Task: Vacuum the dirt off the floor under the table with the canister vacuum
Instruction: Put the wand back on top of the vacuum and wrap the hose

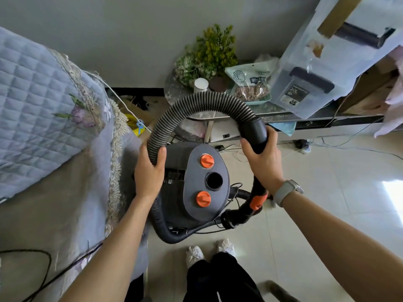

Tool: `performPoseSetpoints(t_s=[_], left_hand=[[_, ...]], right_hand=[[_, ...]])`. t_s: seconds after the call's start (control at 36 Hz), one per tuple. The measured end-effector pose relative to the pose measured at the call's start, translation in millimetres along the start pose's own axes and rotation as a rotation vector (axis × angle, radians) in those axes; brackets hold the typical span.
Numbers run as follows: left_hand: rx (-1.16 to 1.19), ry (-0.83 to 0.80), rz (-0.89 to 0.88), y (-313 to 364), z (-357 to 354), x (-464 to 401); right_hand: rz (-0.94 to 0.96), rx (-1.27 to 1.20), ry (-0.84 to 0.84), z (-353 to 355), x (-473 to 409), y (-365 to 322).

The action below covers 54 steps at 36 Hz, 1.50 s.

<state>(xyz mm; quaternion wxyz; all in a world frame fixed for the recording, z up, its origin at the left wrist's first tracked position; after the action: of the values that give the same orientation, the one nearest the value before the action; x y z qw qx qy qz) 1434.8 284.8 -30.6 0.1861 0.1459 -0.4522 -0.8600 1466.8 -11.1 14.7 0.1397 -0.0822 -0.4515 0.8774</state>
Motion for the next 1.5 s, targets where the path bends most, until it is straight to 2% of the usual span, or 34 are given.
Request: performPoseSetpoints(t_s=[0.28, 0.33, 0.39, 0.5, 0.61, 0.72, 0.81, 0.89, 0.97, 1.08, 1.14, 1.19, 1.42, 1.5], left_hand=[[-0.072, -0.375, 0.492, -136, -39, 99], [-0.124, -0.433, 0.539, -159, -40, 118], [-0.163, -0.402, 0.532, -166, -40, 122], [-0.159, -0.199, 0.488, -134, -34, 85], [-0.191, -0.013, 0.267, -84, -21, 15], [-0.187, 0.072, 0.199, -46, -19, -51], [-0.087, 0.092, 0.191, -30, -23, -80], [-0.092, 0.024, 0.205, -30, -34, -73], [-0.064, -0.093, 0.2, -55, -48, -33], [-0.022, -0.379, 0.287, -108, -59, 28], [-0.072, -0.541, 0.333, -125, -61, 56], [-0.153, -0.636, 0.331, -132, -62, 78], [-0.18, -0.605, 0.301, -141, -68, 105], [-0.069, -0.435, 0.412, -141, -61, 105]], right_hand=[[-0.33, 0.02, 0.141, -18, -3, 57], [-0.356, 0.037, 0.15, -23, -6, 63], [-0.347, 0.071, 0.136, -27, -10, 67], [-0.275, 0.198, 0.074, -35, -14, 67], [-0.215, 0.313, 0.039, -39, -14, 66], [-0.205, 0.352, 0.007, -44, -7, 79], [-0.279, 0.298, 0.006, -54, 0, 90], [-0.424, 0.179, 0.063, -65, 8, 100], [-0.487, 0.098, 0.102, -75, 14, 108], [-0.485, 0.096, 0.1, -81, 14, 111], [-0.489, 0.12, 0.098, -83, 9, 115], [-0.489, 0.129, 0.087, -84, 5, 116], [-0.474, 0.147, 0.059, -90, 3, 114], [-0.458, 0.149, 0.044, -90, 6, 113]])
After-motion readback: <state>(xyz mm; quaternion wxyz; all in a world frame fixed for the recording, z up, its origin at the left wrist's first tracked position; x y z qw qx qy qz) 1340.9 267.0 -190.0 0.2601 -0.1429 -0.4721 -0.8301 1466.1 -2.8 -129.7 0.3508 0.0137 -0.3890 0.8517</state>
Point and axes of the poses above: each hand's wrist, its own x-axis away from the middle knuckle, its own z-axis out of the back of the hand, y = z × x, the point moved 7 cm from there along -x, towards the middle knuckle, and after that the axes turned 6 degrees about y, right-handed, at the moved point
